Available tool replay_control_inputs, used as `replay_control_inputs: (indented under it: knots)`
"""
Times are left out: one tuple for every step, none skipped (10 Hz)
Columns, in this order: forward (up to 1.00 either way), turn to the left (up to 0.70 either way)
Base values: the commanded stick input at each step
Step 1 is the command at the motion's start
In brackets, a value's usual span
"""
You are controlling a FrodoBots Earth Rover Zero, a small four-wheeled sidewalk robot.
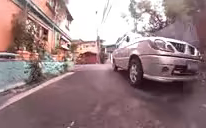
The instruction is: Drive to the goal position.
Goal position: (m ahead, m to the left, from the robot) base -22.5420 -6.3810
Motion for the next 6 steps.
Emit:
replay_control_inputs:
  knots:
    - [1.00,0.16]
    - [1.00,0.01]
    - [1.00,0.00]
    - [1.00,0.00]
    - [1.00,0.00]
    - [1.00,0.00]
